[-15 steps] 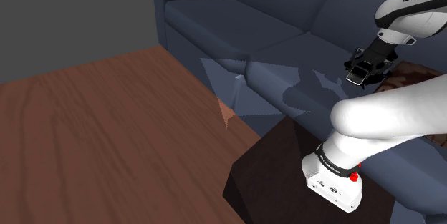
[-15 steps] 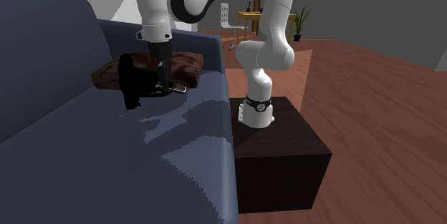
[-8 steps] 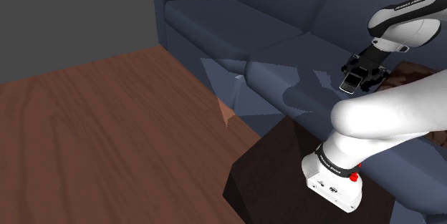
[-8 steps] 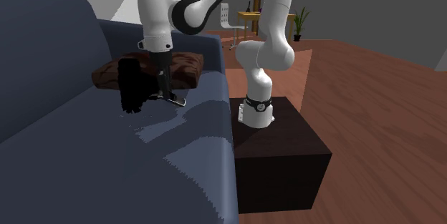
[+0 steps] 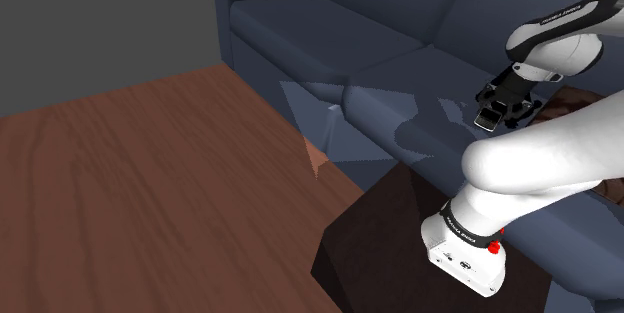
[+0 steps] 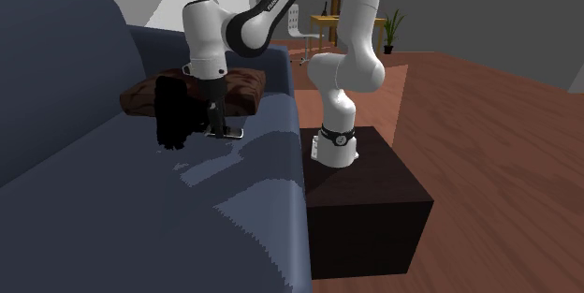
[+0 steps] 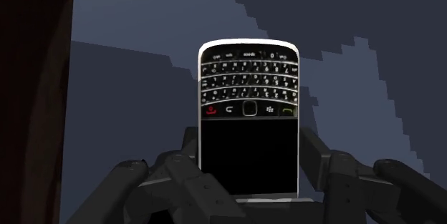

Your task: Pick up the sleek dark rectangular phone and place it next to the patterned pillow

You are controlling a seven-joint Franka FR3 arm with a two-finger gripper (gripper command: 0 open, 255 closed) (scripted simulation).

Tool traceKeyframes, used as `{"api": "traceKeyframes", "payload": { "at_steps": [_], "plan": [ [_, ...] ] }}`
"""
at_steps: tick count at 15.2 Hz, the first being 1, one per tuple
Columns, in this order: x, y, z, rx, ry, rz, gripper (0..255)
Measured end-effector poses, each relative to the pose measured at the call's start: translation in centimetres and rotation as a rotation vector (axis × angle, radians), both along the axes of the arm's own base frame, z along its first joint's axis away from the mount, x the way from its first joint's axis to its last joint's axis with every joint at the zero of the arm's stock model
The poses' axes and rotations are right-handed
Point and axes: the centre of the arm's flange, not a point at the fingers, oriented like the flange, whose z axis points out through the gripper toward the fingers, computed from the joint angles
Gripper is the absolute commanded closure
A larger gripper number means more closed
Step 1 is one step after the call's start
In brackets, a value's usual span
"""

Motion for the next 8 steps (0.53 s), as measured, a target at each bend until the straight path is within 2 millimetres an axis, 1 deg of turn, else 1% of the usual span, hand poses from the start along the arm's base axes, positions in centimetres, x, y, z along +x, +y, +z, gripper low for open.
{"api": "traceKeyframes", "payload": {
  "at_steps": [2,3,8],
  "plan": [
    [-0.01,0.00,-0.01,0.000,0.000,0.000,255],
    [-0.01,-0.01,-0.02,-0.001,0.000,0.000,0],
    [-0.12,0.07,-0.24,0.003,0.002,-0.001,0]
  ]
}}
